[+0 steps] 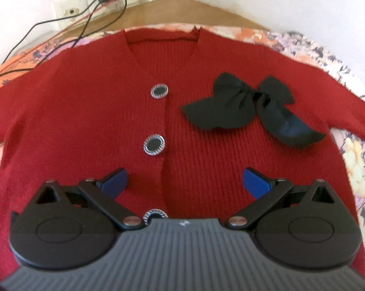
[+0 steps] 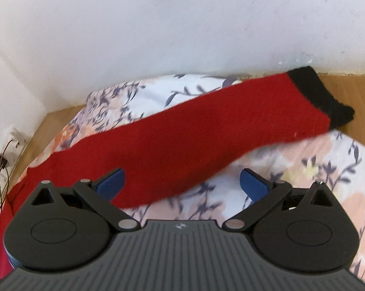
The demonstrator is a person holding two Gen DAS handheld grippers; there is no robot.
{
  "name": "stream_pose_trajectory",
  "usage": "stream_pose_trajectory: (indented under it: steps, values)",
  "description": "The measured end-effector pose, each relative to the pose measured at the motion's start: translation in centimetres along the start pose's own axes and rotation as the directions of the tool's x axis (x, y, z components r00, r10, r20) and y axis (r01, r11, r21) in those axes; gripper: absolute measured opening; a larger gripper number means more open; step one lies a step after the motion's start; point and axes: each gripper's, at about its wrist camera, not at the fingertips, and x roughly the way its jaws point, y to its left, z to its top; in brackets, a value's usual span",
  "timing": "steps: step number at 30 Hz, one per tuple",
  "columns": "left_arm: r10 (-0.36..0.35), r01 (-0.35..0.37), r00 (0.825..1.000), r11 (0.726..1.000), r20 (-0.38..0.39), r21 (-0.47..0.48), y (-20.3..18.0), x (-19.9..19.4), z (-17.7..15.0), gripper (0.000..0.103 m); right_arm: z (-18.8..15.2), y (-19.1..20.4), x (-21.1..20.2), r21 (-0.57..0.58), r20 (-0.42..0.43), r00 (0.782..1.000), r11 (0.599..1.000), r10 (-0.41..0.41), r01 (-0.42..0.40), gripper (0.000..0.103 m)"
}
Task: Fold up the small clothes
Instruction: 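Grasp the black-cuffed sleeve end with the right tool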
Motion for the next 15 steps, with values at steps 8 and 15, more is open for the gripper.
stream_pose_trajectory:
  steps: [8, 15]
  values:
    - [0.056, -0.057, 0.998, 0.998, 0.028, 0.024, -0.9, 0.7, -0.7, 0.103, 1.0, -1.7, 1.3, 0.047, 0.034, 0.997, 0.996, 0.07, -0.072, 0.103]
    - [0.068, -0.068, 0.998, 0.998, 0.016, 0.012, -1.1, 0.9, -0.5, 0.103, 0.0, -3.1, 0.8, 0.048, 0.093, 0.984, 0.986, 0.153, -0.157, 0.103]
